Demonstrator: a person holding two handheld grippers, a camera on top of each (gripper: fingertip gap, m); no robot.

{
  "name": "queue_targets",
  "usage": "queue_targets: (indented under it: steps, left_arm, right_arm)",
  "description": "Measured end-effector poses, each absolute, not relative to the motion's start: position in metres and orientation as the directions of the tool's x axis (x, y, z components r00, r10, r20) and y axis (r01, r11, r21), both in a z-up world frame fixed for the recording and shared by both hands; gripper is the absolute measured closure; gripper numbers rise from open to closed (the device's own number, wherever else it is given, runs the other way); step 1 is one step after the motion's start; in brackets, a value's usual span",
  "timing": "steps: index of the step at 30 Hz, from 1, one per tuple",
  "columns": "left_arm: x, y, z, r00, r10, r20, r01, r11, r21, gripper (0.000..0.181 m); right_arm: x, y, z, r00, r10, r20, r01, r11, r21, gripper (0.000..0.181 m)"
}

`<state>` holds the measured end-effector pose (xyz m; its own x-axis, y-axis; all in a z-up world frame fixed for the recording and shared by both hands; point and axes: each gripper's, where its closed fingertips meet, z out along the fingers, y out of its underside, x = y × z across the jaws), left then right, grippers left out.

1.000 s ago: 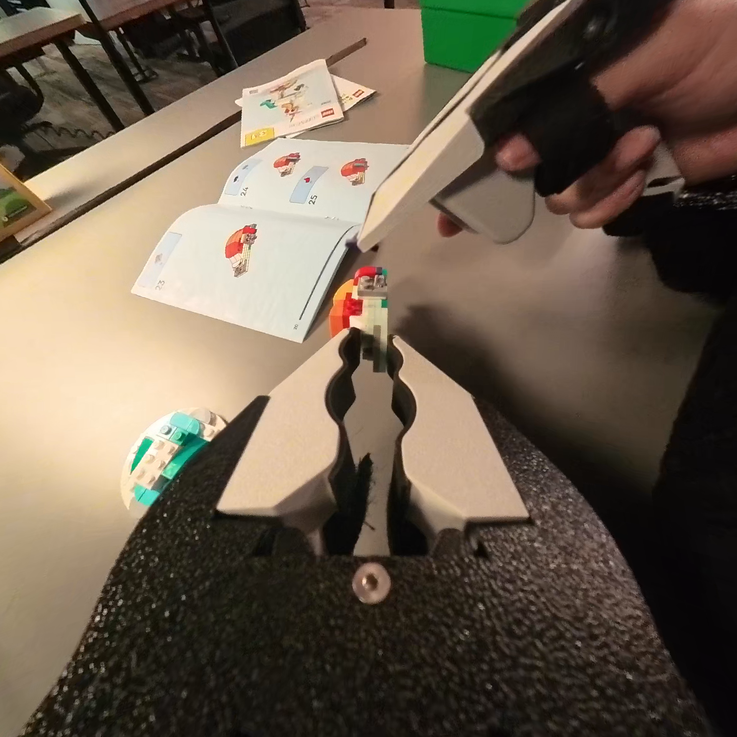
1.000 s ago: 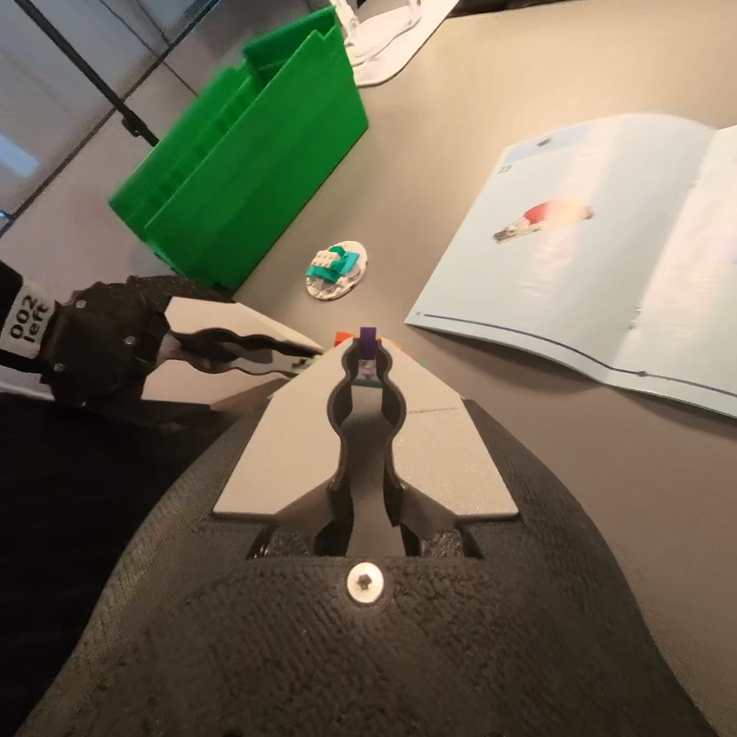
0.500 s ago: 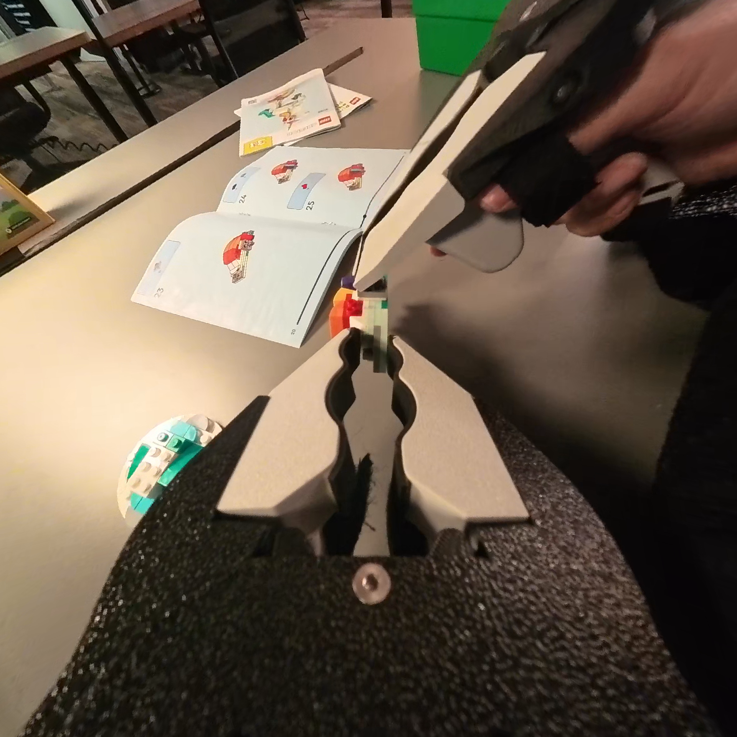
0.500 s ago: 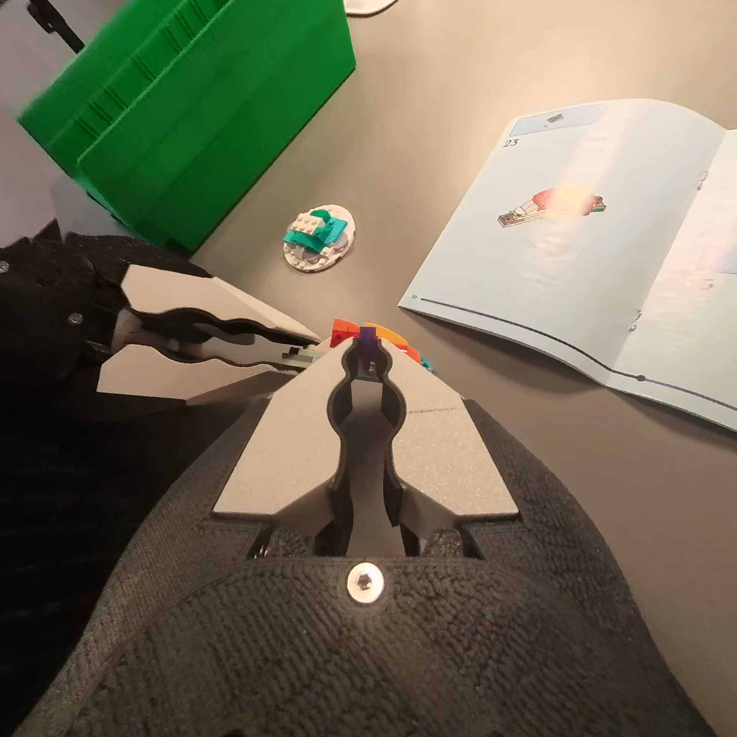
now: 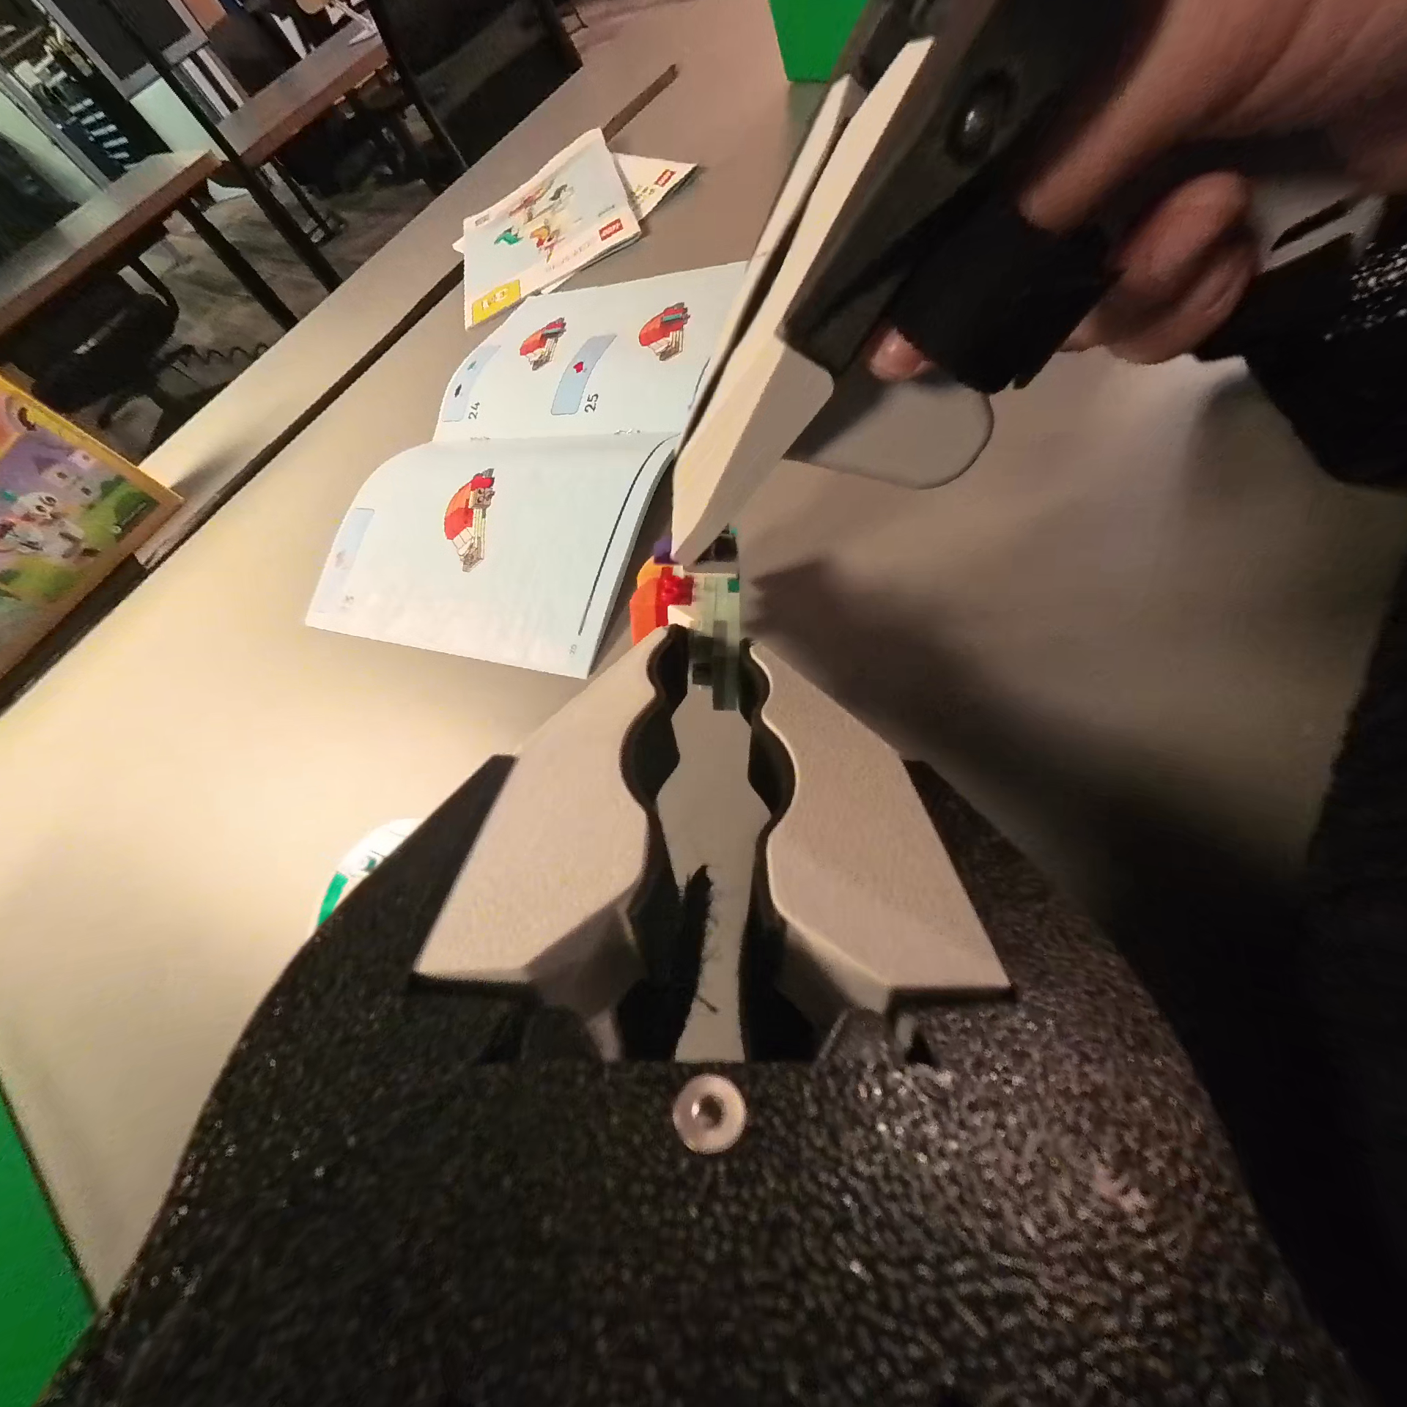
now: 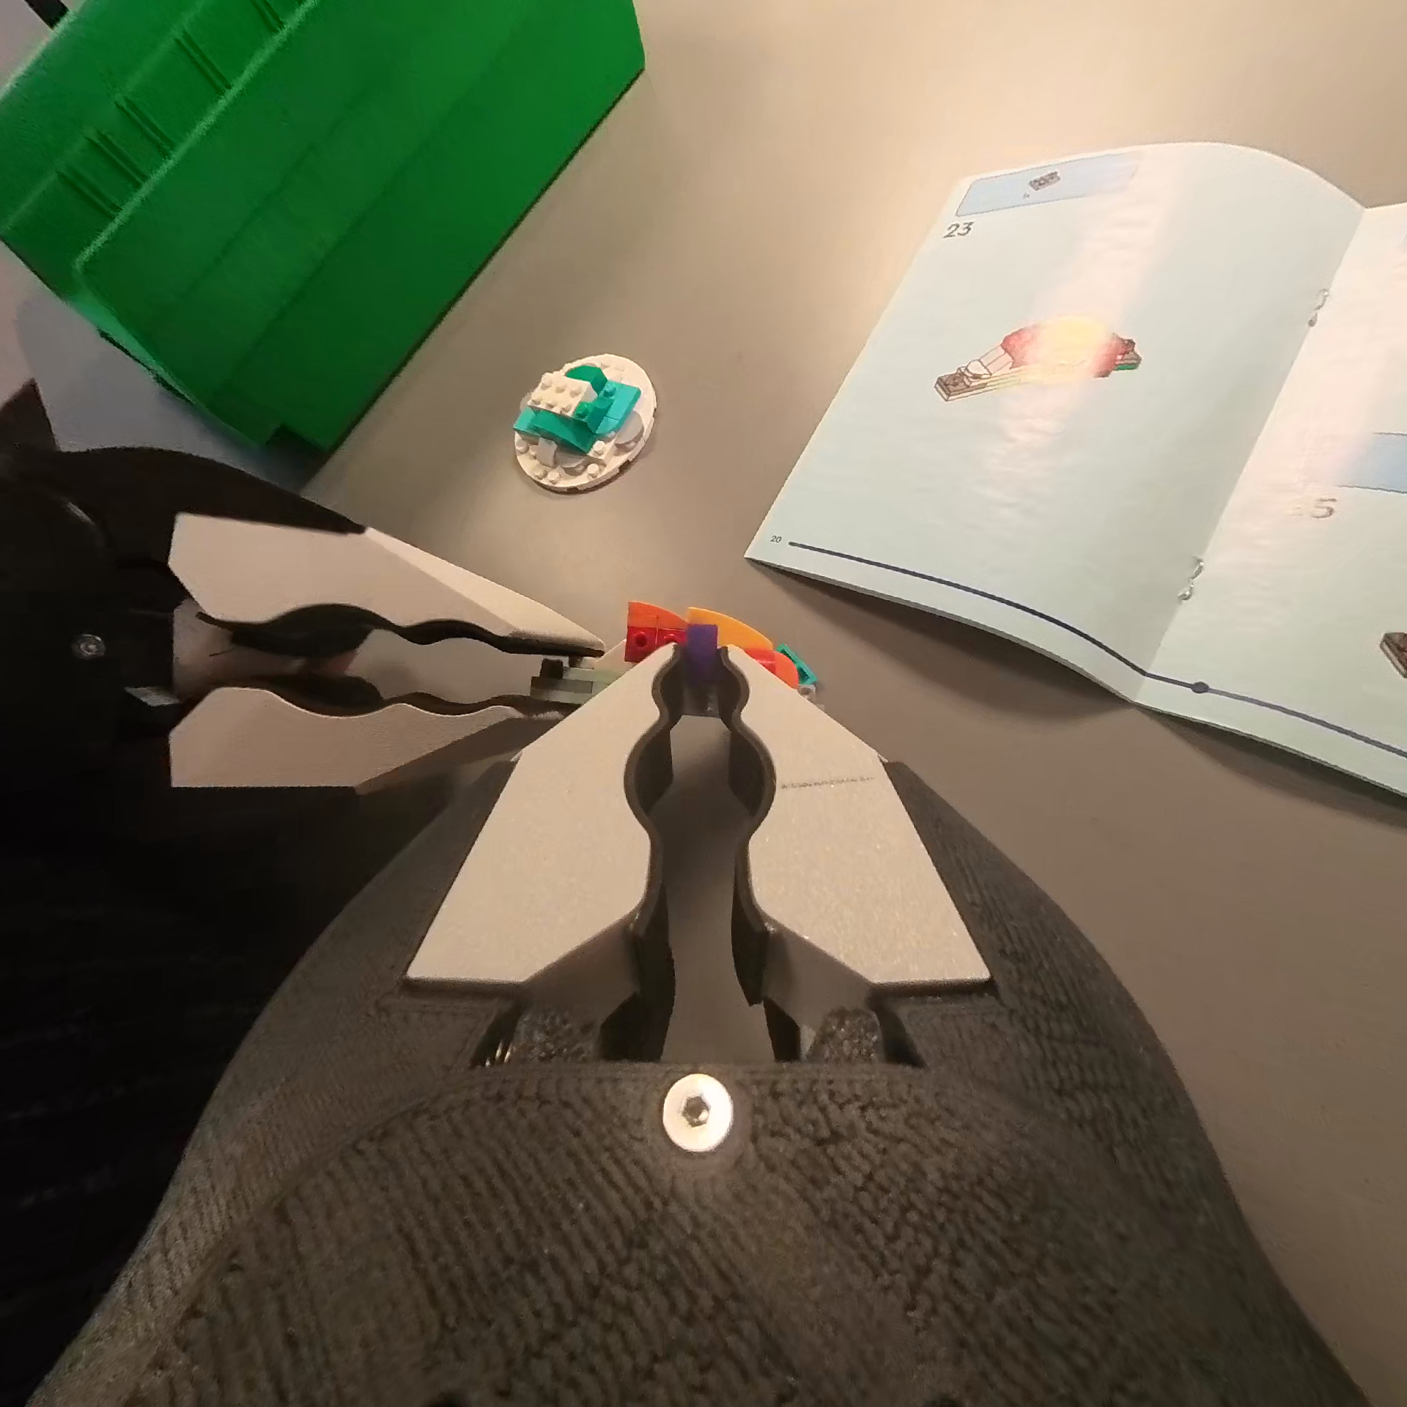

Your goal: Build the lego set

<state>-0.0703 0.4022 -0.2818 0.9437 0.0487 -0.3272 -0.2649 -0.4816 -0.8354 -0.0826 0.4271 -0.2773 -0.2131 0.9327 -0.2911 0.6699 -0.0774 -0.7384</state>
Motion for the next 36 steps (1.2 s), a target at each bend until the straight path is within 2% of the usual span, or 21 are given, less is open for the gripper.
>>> queue_targets:
  steps: [7, 16, 28, 32, 34, 36]
  left_arm:
    - [-0.069, 0.403, -0.283, 0.949, 0.052, -0.311, -0.25, -0.474, -0.844, 0.171]
    - [-0.067, 0.403, -0.282, 0.957, 0.045, -0.288, -0.237, -0.454, -0.859, 0.171]
    - [-0.067, 0.403, -0.28, 0.961, 0.038, -0.275, -0.232, -0.439, -0.868, 0.171]
    - [-0.074, 0.401, -0.277, 0.965, 0.054, -0.256, -0.209, -0.433, -0.877, 0.171]
    - [-0.081, 0.399, -0.271, 0.972, 0.069, -0.223, -0.176, -0.414, -0.893, 0.171]
    - [-0.089, 0.397, -0.261, 0.981, 0.084, -0.175, -0.13, -0.385, -0.914, 0.171]
  right_arm:
    - [-0.082, 0.427, -0.279, -0.218, 0.952, -0.216, 0.692, -0.005, -0.721, 0.175]
    - [-0.081, 0.427, -0.279, -0.199, 0.959, -0.2, 0.712, 0.001, -0.702, 0.172]
    - [-0.08, 0.426, -0.272, -0.2, 0.961, -0.189, 0.698, 0.005, -0.716, 0.161]
    - [-0.082, 0.422, -0.246, -0.303, 0.944, -0.134, 0.581, 0.072, -0.811, 0.143]
    - [-0.082, 0.429, -0.231, -0.384, 0.923, 0.001, 0.471, 0.197, -0.86, 0.134]
    - [-0.082, 0.436, -0.22, -0.455, 0.871, 0.185, 0.347, 0.365, -0.864, 0.125]
